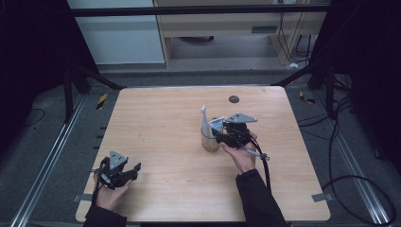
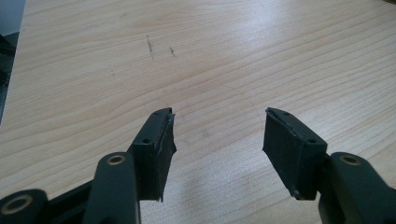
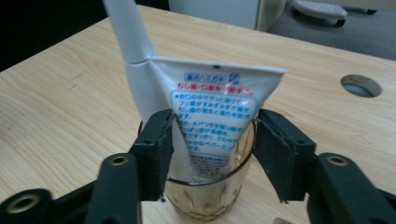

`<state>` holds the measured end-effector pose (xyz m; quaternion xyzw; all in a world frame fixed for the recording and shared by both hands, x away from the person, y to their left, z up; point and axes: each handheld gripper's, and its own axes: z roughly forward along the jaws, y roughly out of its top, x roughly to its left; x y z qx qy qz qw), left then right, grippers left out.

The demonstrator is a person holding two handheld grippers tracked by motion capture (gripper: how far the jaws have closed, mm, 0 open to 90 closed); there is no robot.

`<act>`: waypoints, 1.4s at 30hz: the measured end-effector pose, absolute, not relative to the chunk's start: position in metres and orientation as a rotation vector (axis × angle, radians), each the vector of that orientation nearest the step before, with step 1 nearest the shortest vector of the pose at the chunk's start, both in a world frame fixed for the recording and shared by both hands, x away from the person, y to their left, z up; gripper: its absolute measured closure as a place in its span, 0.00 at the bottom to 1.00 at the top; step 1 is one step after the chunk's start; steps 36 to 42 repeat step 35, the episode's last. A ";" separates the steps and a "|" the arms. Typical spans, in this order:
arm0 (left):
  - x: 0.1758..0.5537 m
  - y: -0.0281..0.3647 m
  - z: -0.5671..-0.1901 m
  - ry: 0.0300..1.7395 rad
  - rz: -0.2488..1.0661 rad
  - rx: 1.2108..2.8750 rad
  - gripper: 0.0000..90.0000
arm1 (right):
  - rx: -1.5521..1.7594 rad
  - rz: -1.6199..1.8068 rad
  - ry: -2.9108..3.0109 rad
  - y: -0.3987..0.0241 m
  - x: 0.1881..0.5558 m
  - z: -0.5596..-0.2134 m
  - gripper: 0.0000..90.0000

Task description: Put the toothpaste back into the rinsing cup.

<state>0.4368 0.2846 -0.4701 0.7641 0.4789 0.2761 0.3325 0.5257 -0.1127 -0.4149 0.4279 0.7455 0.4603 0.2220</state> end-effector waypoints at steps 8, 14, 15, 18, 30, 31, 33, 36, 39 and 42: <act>0.437 0.284 -0.471 1.249 0.712 2.008 0.47 | 1.145 1.201 2.082 -0.135 0.503 -0.411 0.25; 0.438 0.284 -0.473 1.250 0.703 2.012 0.47 | 1.200 1.164 2.100 -0.163 0.489 -0.428 0.19; 0.438 0.284 -0.473 1.247 0.699 2.014 0.46 | 1.212 1.147 2.108 -0.168 0.487 -0.432 0.17; 0.438 0.283 -0.473 1.242 0.698 2.020 0.46 | 1.241 1.108 2.117 -0.182 0.483 -0.444 0.15; 0.437 0.284 -0.475 1.233 0.691 2.031 0.45 | 1.348 0.992 2.112 -0.229 0.466 -0.476 0.14; 0.437 0.284 -0.476 1.234 0.691 2.032 0.44 | 1.358 0.982 2.110 -0.232 0.465 -0.477 0.14; 0.438 0.285 -0.476 1.238 0.689 2.032 0.44 | 1.370 0.966 2.104 -0.237 0.465 -0.479 0.14; 0.438 0.285 -0.477 1.240 0.691 2.035 0.44 | 1.380 0.949 2.095 -0.240 0.465 -0.479 0.14; 0.438 0.285 -0.477 1.240 0.691 2.035 0.44 | 1.380 0.949 2.095 -0.240 0.465 -0.479 0.14; 0.438 0.285 -0.477 1.240 0.691 2.035 0.44 | 1.380 0.949 2.095 -0.240 0.465 -0.479 0.14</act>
